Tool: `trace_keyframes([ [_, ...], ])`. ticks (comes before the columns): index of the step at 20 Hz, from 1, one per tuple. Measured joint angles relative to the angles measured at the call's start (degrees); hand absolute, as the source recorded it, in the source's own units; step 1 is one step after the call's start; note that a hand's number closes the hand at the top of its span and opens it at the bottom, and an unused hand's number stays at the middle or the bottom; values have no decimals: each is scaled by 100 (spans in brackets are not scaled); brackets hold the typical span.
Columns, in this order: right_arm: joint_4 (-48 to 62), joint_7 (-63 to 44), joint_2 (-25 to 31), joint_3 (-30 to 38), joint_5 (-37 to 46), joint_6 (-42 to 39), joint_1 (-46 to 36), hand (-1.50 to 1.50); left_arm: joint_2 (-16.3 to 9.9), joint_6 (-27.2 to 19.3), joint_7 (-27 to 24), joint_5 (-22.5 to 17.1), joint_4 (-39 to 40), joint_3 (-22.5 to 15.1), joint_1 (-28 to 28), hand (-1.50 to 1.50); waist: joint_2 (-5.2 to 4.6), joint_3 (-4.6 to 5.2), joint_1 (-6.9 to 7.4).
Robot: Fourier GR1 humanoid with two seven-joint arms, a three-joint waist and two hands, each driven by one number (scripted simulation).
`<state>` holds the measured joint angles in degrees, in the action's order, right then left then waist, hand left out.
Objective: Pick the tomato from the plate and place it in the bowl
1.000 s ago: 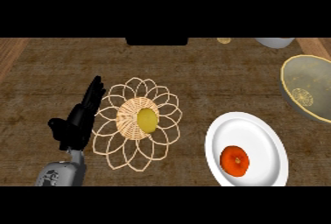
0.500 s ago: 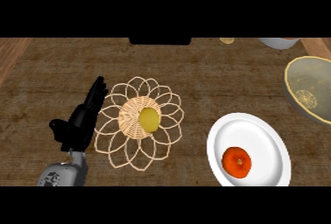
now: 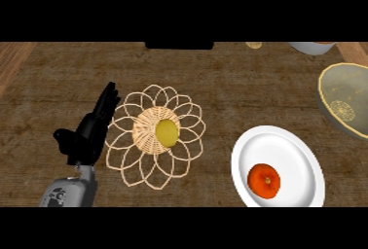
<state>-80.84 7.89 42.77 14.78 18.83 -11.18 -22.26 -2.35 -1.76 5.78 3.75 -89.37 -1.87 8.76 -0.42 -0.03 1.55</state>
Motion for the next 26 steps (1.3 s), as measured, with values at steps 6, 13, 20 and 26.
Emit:
trace_keyframes([
  [6,2070,1109,-36,-184,736,583,-738,150,74,-59,-188,90,199,-56,20,0,-10,-3,9],
  [13,4182,2031,7,-194,1021,530,-1303,-150,46,10,-180,33,222,-18,78,0,-29,-10,63],
  [20,5550,3098,92,-130,960,-180,-1723,-150,159,-104,-170,114,221,-143,92,0,-47,-18,85],
  [26,6109,3727,192,379,472,-606,-2094,-150,107,-94,-206,98,166,-119,-2,0,-31,-16,53],
])
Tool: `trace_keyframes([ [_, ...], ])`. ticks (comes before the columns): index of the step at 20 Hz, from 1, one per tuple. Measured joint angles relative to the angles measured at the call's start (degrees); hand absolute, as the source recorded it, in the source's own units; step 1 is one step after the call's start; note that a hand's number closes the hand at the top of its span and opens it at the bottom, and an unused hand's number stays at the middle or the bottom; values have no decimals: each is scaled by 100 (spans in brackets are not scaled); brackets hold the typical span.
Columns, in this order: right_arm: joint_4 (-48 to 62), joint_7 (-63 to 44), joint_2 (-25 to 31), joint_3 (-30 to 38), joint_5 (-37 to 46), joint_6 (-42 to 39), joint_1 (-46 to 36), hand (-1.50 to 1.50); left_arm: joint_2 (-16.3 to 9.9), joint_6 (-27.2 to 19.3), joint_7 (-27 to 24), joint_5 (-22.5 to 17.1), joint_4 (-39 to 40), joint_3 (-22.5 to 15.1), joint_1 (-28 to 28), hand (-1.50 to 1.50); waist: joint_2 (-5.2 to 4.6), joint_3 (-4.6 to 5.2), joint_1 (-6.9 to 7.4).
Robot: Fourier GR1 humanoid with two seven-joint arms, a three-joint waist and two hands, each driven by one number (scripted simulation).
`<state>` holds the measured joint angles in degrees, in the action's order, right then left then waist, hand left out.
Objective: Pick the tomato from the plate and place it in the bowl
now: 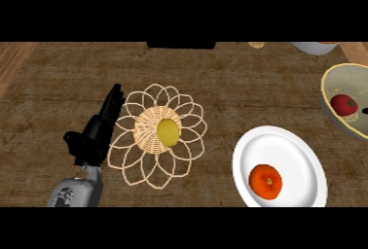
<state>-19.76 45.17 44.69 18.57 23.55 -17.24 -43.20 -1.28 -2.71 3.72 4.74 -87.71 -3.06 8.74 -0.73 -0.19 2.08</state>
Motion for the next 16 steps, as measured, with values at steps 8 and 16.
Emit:
trace_keyframes([
  [8,607,-288,558,588,-561,-574,-367,-150,-34,25,35,-37,10,63,40,0,7,4,-35],
  [16,935,-682,1083,909,-973,-1352,-143,-150,-55,13,152,-33,-81,81,80,0,-2,-6,-51],
])
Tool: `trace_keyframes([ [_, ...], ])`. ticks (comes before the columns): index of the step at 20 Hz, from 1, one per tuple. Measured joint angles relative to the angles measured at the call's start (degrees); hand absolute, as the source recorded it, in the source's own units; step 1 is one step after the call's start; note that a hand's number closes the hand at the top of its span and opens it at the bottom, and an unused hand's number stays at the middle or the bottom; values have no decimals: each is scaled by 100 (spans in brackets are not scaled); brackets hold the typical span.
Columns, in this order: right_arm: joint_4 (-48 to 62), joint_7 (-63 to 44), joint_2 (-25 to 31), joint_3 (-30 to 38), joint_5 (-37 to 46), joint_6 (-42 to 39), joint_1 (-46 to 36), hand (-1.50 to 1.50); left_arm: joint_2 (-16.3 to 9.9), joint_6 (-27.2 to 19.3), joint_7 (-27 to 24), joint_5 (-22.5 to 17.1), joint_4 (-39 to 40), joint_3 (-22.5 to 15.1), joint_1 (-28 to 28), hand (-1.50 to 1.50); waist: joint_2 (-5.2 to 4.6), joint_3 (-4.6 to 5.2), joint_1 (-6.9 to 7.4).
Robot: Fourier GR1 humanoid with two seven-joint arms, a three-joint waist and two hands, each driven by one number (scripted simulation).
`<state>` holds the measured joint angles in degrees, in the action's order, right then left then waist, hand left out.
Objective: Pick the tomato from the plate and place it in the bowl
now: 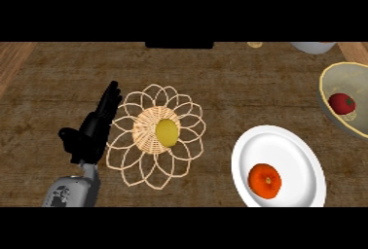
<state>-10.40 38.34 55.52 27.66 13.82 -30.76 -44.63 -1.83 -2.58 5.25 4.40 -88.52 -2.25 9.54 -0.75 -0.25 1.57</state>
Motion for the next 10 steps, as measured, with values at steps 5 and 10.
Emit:
trace_keyframes([
  [5,-63,-136,134,64,-169,-351,212,-150,26,4,-101,2,83,-5,-44,0,-9,-8,-12],
  [10,-251,-72,108,25,-244,-415,561,-150,46,-2,-32,-11,7,-19,-16,0,-6,-15,-21],
])
